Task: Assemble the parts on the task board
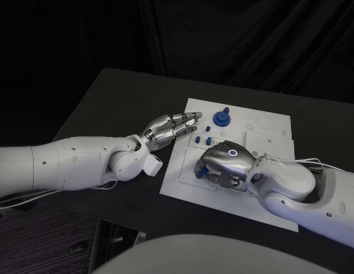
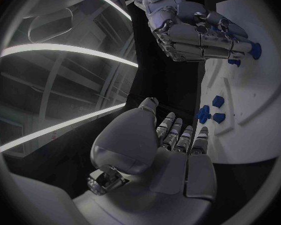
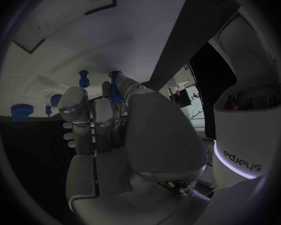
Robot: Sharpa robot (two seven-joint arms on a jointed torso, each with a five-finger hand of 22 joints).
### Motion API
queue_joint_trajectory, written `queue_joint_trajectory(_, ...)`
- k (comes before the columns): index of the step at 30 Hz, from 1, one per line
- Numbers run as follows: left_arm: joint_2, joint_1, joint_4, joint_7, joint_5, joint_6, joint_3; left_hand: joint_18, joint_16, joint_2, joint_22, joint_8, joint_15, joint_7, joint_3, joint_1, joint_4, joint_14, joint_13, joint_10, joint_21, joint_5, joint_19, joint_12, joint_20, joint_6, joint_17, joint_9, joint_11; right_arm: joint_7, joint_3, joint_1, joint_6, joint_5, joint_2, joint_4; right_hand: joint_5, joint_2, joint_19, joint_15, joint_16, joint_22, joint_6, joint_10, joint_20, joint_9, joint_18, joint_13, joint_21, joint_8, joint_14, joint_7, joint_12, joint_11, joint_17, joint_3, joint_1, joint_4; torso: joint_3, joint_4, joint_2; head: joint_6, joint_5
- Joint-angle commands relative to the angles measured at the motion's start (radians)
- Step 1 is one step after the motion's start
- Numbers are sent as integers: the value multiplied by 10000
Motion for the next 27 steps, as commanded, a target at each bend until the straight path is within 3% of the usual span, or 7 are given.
queue_joint_trajectory(1, 8, -16, 3, 574, -9, 180, 6, 208, 72, 6, -17, 50, -7, 138, 69, 120, 25, -18, 6, -90, -32, 33, 10, 37, 0, 60, 13, 8, 18, -296, -24, -50, 101, -109, -7, -4, 32, 1, -42, 5, -41, 1197, -24, 314, -1, 12, -14, 8, -59, -39, -76, 2, -5, -299, -9, 24, 78, -55, -9, 4, 3, 0, -2)
queue_joint_trajectory(18, 30, -16, -26, 453, -9, 224, 6, 207, 105, 8, -17, 56, 42, 156, 88, 122, 24, 0, 7, -96, -32, 23, 10, 43, 10, 86, 20, 11, 21, -280, -23, -49, 86, -109, 8, -2, 22, -22, -69, 19, -72, 1189, -69, 302, 9, 14, -9, 39, -104, -86, -100, 26, -17, -278, -32, 5, 49, -53, -19, 11, 5, 0, 24)
queue_joint_trajectory(21, 41, -16, -35, 440, -9, 232, 6, 206, 111, 9, -17, 58, 52, 161, 92, 121, 26, 3, 7, -98, -32, 21, 10, 44, 12, 96, 21, 13, 27, -259, -23, -49, 107, -109, 30, -12, -150, -55, -91, 73, -92, 1182, -229, 157, 46, -8, -11, 65, -137, -219, -111, 77, -112, -213, -28, -36, -84, 36, -18, 17, 2, 0, 15)
queue_joint_trajectory(23, 45, -16, -38, 432, -9, 232, 6, 206, 111, 9, -17, 58, 52, 161, 92, 121, 26, 3, 7, -98, -32, 21, 10, 44, 12, 96, 21, 13, 27, -236, -23, -49, 126, -109, 39, -21, -297, -132, -126, 120, -126, 1163, -548, -98, 89, -78, -3, 53, -215, -423, -137, 104, -246, -155, -55, -77, -228, 155, -18, 17, 3, 0, 8)
queue_joint_trajectory(24, 47, -16, -40, 428, -9, 231, 6, 206, 111, 9, -17, 58, 52, 161, 92, 121, 26, 3, 7, -98, -32, 21, 10, 44, 12, 96, 21, 13, 27, -217, -23, -49, 141, -109, 44, -28, -373, -248, -174, 166, -183, 1135, -1000, -428, 126, -194, 13, 13, -327, -693, -183, 139, -419, -86, -112, -130, -404, 299, -15, 13, 4, 0, 9)
queue_joint_trajectory(25, 47, -16, -42, 427, -9, 231, 6, 206, 111, 9, -17, 58, 52, 161, 92, 121, 26, 3, 7, -98, -32, 21, 10, 44, 12, 96, 21, 13, 27, -208, -23, -49, 146, -109, 46, -31, -397, -298, -188, 185, -210, 1129, -1195, -578, 144, -247, 17, -8, -357, -808, -206, 113, -500, -56, -138, -147, -470, 362, -15, 9, 6, 0, 14)
queue_joint_trajectory(27, 49, -16, -44, 424, -8, 231, 6, 206, 111, 9, -17, 58, 52, 161, 92, 121, 26, 3, 7, -98, -32, 21, 10, 44, 12, 96, 21, 13, 27, -186, -23, -49, 159, -109, 56, -41, -474, -450, -301, 296, -316, 1070, -1646, -1065, 234, -366, 45, -59, -616, -1044, -315, -264, -729, 93, -250, -259, -662, 530, -16, 2, 4, 0, 28)
